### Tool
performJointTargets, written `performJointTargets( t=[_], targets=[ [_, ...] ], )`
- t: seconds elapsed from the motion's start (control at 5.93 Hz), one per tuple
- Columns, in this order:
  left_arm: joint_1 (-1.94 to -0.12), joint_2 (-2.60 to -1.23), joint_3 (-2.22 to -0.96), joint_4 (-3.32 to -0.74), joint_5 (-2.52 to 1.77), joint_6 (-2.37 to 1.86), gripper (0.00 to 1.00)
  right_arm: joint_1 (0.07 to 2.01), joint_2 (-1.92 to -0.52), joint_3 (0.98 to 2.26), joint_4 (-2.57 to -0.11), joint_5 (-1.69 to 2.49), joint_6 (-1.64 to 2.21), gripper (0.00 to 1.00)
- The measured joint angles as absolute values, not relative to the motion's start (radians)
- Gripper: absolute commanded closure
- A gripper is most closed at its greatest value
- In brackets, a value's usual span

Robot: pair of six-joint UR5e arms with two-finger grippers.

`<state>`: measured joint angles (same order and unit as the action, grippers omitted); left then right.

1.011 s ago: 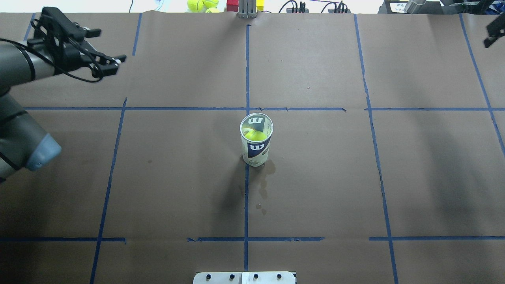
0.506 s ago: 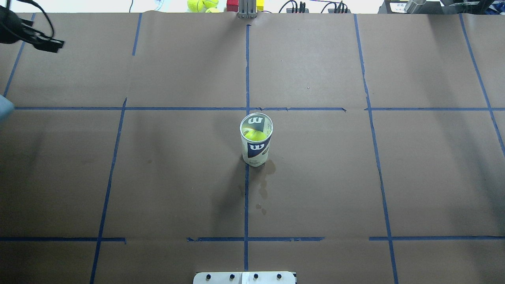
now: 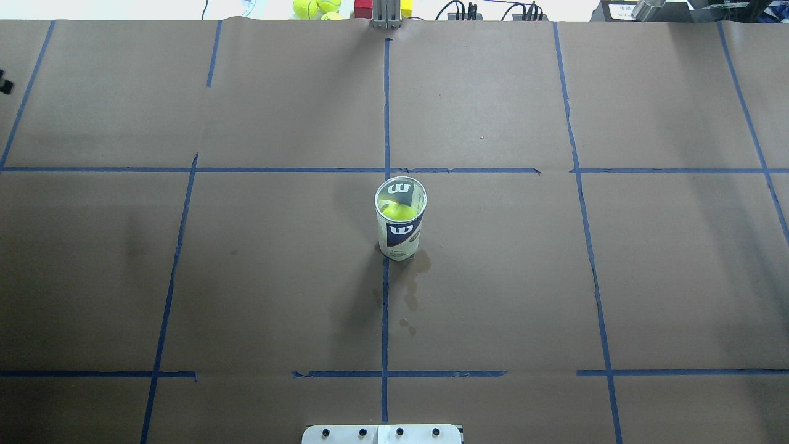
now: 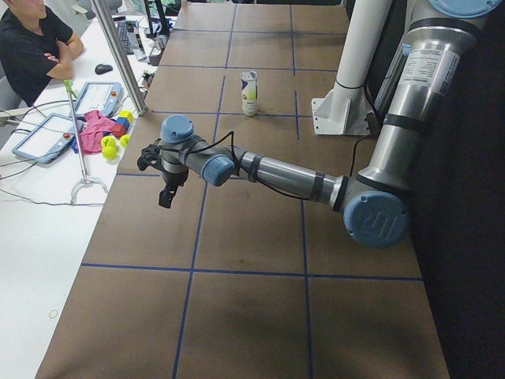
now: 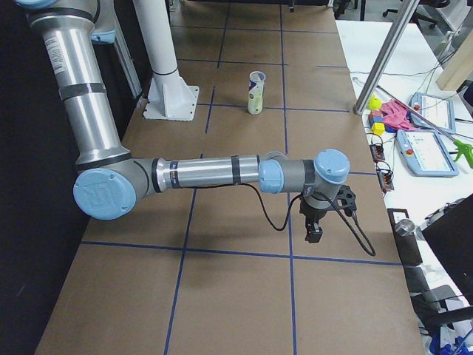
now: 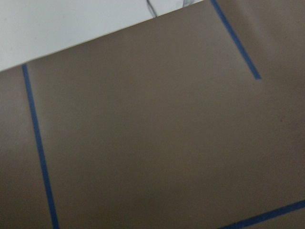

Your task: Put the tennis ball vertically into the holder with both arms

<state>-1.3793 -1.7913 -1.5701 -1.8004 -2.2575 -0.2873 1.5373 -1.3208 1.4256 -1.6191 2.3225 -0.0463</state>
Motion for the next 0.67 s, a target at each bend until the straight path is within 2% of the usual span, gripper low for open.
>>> performJointTargets(
  t=[0.67],
  targets=[
    [-1.495, -1.725, -1.643, -1.528, -2.384, -0.107, 0.00, 1.537, -1.367, 1.412, -1.614, 2.349, -0.170, 0.00]
  ],
)
